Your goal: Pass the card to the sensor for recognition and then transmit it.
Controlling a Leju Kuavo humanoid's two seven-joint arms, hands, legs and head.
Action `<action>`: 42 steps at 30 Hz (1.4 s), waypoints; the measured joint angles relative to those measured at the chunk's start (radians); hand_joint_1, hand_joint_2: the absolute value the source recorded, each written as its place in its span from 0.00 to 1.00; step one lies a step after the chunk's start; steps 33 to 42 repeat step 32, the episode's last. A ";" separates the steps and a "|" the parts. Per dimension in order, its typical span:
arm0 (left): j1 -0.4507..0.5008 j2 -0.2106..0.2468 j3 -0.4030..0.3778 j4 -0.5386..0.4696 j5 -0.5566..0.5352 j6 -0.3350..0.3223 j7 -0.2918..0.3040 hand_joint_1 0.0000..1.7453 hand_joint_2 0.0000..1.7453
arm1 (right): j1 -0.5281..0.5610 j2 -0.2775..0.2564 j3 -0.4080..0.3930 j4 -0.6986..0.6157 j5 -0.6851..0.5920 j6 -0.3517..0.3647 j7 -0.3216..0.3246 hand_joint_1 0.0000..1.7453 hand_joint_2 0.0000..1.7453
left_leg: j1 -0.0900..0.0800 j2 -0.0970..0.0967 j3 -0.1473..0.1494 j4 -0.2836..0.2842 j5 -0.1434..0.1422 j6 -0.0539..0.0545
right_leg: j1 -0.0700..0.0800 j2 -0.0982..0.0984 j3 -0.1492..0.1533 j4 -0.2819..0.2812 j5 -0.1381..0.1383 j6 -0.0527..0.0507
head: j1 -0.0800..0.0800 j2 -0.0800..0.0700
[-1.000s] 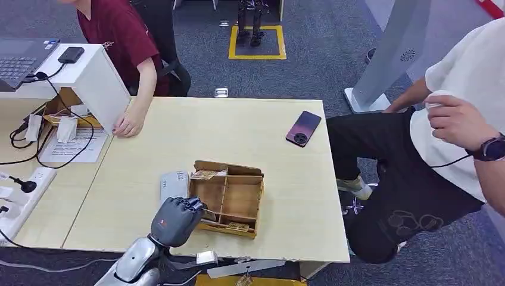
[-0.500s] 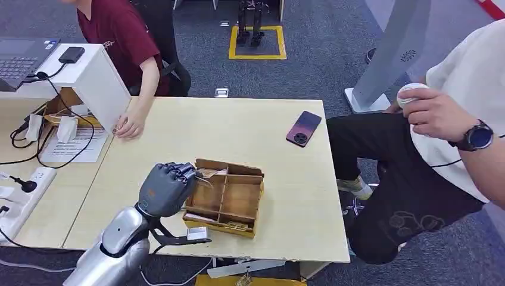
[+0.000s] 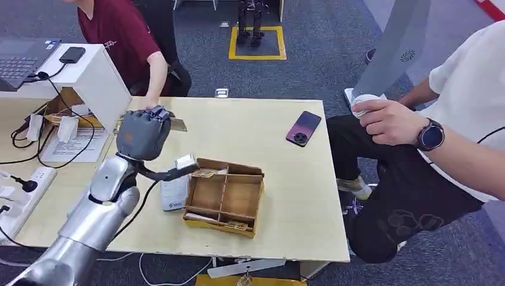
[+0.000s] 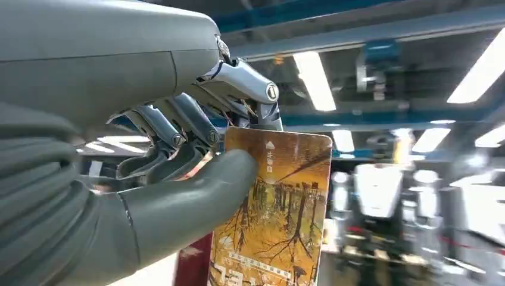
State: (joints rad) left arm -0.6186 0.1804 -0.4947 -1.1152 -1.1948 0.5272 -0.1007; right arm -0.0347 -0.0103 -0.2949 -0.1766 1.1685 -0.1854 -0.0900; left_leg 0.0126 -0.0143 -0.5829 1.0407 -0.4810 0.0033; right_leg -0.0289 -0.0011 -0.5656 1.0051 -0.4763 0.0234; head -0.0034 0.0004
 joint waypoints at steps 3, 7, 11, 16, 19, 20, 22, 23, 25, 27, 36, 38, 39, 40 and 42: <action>-0.074 -0.023 0.027 0.129 -0.006 0.018 0.000 1.00 1.00 | -0.005 0.003 0.000 0.000 0.007 0.001 0.000 0.00 1.00 | 0.000 0.000 0.000 0.000 0.001 0.000 | 0.000 0.000 0.000 0.000 0.001 0.000 | 0.000 0.000; -0.111 -0.036 0.045 0.214 -0.025 0.031 0.024 1.00 1.00 | -0.006 0.004 0.000 0.000 0.011 0.002 0.003 0.00 1.00 | 0.000 0.000 0.000 0.000 0.000 0.000 | 0.000 0.001 0.000 0.000 0.001 -0.001 | -0.001 0.000; -0.134 -0.043 0.061 0.286 -0.024 0.048 0.032 1.00 1.00 | -0.006 0.004 0.000 0.000 0.013 0.002 0.004 0.00 1.00 | 0.000 0.000 -0.001 0.000 0.000 0.000 | 0.000 0.001 -0.001 0.000 0.001 -0.001 | 0.000 0.000; -0.142 -0.049 0.072 0.338 -0.014 0.057 0.016 1.00 1.00 | -0.005 0.004 0.000 0.000 0.013 0.002 0.004 0.00 1.00 | 0.000 0.000 -0.001 0.000 0.000 0.000 | 0.000 0.001 -0.001 0.000 0.001 -0.001 | 0.000 0.000; -0.144 -0.051 0.073 0.353 -0.014 0.058 0.014 1.00 1.00 | -0.005 0.004 0.000 0.000 0.013 0.002 0.004 0.00 1.00 | 0.000 0.000 -0.001 0.000 0.000 0.000 | 0.000 0.001 -0.001 0.000 0.001 -0.001 | -0.001 0.000; -0.145 -0.052 0.073 0.358 -0.015 0.059 0.014 1.00 1.00 | -0.005 0.004 0.000 0.000 0.013 0.002 0.003 0.00 1.00 | 0.000 0.000 -0.001 0.000 0.000 0.000 | 0.000 0.001 -0.001 0.000 0.001 -0.001 | 0.000 0.000; -0.148 -0.053 0.073 0.365 -0.015 0.060 0.009 1.00 1.00 | -0.005 0.005 0.000 0.000 0.014 0.002 0.003 0.00 1.00 | 0.000 0.000 -0.001 0.000 0.000 0.000 | 0.000 0.001 -0.001 0.000 0.001 -0.001 | -0.001 0.000; -0.149 -0.055 0.073 0.369 -0.015 0.059 0.007 1.00 1.00 | -0.005 0.005 0.000 0.000 0.014 0.002 0.003 0.00 1.00 | 0.000 0.000 -0.001 0.000 0.000 0.000 | 0.000 0.000 -0.001 0.000 0.001 -0.001 | 0.000 0.000; -0.152 -0.055 0.074 0.377 -0.014 0.060 -0.002 0.51 1.00 | -0.005 0.005 0.000 0.000 0.015 0.002 0.003 0.00 1.00 | 0.000 0.000 -0.001 0.000 0.000 0.000 | 0.000 0.000 -0.001 0.000 0.001 -0.001 | 0.000 0.000; -0.152 -0.056 0.074 0.383 -0.015 0.061 -0.002 0.14 1.00 | -0.005 0.005 0.000 0.000 0.016 0.002 0.003 0.00 1.00 | 0.000 0.000 -0.001 0.000 0.000 0.000 | 0.000 0.001 -0.001 0.000 0.001 -0.001 | 0.000 0.000; -0.153 -0.061 0.076 0.394 -0.016 0.070 -0.003 0.64 1.00 | -0.005 0.005 0.000 0.000 0.022 0.002 0.003 0.00 1.00 | 0.000 0.000 -0.001 0.000 0.000 0.000 | 0.000 0.000 -0.001 0.000 0.001 -0.001 | 0.000 0.000; -0.153 -0.061 0.076 0.394 -0.016 0.070 -0.003 0.64 1.00 | -0.005 0.005 0.000 0.000 0.022 0.002 0.003 0.00 1.00 | 0.000 0.000 -0.001 0.000 0.000 0.000 | 0.000 0.000 -0.001 0.000 0.001 -0.001 | 0.000 0.000; -0.153 -0.061 0.076 0.394 -0.016 0.070 -0.003 0.64 1.00 | -0.005 0.005 0.000 0.000 0.022 0.002 0.003 0.00 1.00 | 0.000 0.000 -0.001 0.000 0.000 0.000 | 0.000 0.000 -0.001 0.000 0.001 -0.001 | 0.000 0.000; -0.153 -0.061 0.076 0.394 -0.016 0.070 -0.003 0.64 1.00 | -0.005 0.005 0.000 0.000 0.022 0.002 0.003 0.00 1.00 | 0.000 0.000 -0.001 0.000 0.000 0.000 | 0.000 0.000 -0.001 0.000 0.001 -0.001 | 0.000 0.000; -0.153 -0.061 0.076 0.394 -0.016 0.070 -0.003 0.64 1.00 | -0.005 0.005 0.000 0.000 0.022 0.002 0.003 0.00 1.00 | 0.000 0.000 -0.001 0.000 0.000 0.000 | 0.000 0.000 -0.001 0.000 0.001 -0.001 | 0.000 0.000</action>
